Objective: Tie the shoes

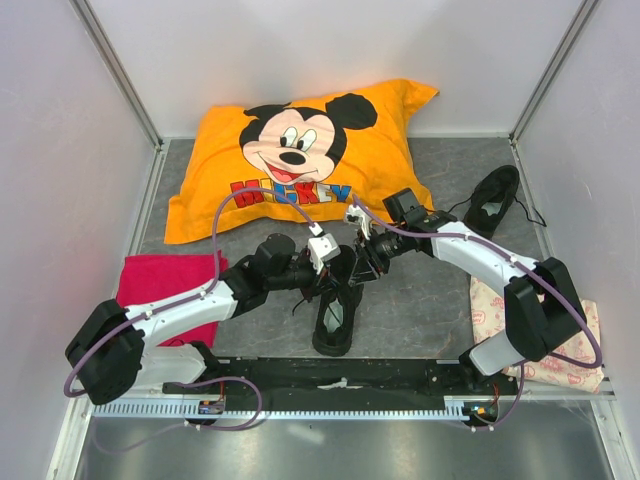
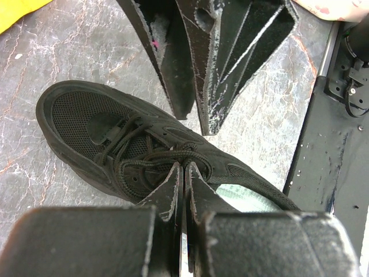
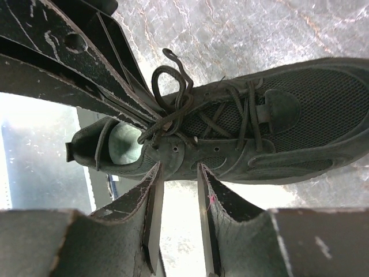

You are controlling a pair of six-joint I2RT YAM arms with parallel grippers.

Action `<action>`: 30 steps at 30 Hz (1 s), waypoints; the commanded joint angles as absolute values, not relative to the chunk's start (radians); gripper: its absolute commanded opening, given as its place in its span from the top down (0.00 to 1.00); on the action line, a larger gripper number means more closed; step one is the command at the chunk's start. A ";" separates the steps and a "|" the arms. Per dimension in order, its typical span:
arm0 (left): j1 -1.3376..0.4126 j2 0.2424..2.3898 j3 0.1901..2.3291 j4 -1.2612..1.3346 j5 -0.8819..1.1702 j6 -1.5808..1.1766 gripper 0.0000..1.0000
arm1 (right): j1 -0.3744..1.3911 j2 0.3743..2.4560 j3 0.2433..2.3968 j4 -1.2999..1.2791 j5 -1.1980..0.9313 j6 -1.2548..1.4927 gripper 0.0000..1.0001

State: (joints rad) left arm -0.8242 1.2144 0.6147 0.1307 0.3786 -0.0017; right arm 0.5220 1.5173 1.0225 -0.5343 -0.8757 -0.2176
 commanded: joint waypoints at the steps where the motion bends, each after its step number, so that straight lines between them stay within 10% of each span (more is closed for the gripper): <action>1: -0.821 1.201 0.614 0.181 0.426 0.032 0.99 | 0.528 1.488 1.029 -0.480 -0.908 -0.281 0.62; 30: -0.821 1.233 0.634 0.183 0.469 0.060 0.99 | 0.591 1.471 1.071 -0.480 -0.925 -0.391 0.59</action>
